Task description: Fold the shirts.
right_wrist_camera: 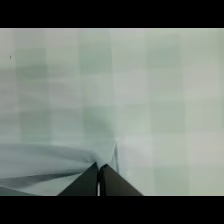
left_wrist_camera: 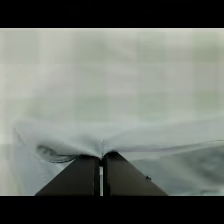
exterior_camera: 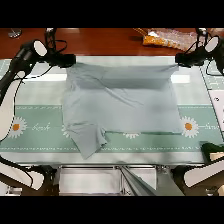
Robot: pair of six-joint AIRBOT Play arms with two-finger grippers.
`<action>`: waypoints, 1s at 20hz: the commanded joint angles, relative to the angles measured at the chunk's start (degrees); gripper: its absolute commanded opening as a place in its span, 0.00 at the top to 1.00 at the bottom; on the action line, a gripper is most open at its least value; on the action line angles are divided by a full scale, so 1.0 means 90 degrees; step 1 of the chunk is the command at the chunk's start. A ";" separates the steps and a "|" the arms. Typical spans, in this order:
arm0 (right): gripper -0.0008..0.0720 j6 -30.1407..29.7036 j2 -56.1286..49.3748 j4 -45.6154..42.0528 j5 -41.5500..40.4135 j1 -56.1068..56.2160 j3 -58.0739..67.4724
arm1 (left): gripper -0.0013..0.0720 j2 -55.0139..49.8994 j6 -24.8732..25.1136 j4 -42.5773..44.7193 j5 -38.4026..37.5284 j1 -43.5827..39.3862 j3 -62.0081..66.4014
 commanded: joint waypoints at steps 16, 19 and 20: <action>0.97 -0.0364 0.0000 -0.0245 0.2599 -0.0036 -0.0002 | 0.92 -0.0124 0.0170 -0.0600 -0.3157 0.0410 -0.0002; 0.76 -0.0362 0.0010 -0.0189 0.2652 -0.0044 0.0000 | 0.53 -0.0189 0.0255 -0.0602 -0.3351 0.0367 0.0000; 0.60 -0.0376 0.0032 -0.0257 0.2803 -0.0046 0.0022 | 0.52 -0.0160 0.0260 -0.0576 -0.3514 0.0425 0.0029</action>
